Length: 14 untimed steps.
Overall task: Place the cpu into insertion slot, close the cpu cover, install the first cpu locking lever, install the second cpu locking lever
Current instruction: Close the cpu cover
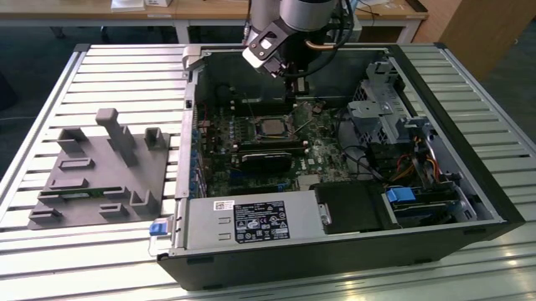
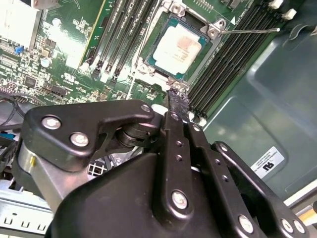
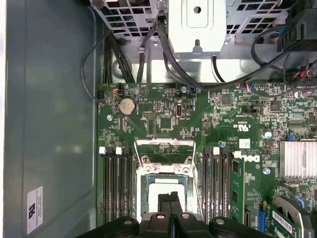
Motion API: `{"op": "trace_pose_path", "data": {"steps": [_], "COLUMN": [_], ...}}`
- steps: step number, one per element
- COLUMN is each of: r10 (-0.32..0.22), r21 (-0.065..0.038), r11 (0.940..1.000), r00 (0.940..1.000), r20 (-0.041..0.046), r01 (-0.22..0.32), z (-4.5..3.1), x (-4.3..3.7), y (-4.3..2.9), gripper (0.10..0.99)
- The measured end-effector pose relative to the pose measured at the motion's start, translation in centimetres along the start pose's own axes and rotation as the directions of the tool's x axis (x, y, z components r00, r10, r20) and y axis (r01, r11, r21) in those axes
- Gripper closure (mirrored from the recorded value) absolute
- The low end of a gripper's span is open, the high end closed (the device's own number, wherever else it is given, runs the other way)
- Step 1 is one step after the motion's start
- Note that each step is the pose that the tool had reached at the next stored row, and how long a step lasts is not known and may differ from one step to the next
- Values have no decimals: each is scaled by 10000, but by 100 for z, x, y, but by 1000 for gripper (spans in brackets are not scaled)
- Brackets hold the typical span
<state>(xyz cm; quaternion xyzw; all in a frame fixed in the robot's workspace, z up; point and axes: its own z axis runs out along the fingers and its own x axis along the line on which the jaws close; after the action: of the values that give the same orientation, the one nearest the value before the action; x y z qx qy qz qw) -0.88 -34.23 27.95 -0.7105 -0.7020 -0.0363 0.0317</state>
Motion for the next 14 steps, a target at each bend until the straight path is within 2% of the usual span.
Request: {"op": "trace_pose_path", "data": {"steps": [14], "r10": [0], "r21": [0], "r11": [10000], "r00": [10000], "r20": [-1], "r01": [0], "z": [16], "x": [9], "y": [29], "gripper": [980]}}
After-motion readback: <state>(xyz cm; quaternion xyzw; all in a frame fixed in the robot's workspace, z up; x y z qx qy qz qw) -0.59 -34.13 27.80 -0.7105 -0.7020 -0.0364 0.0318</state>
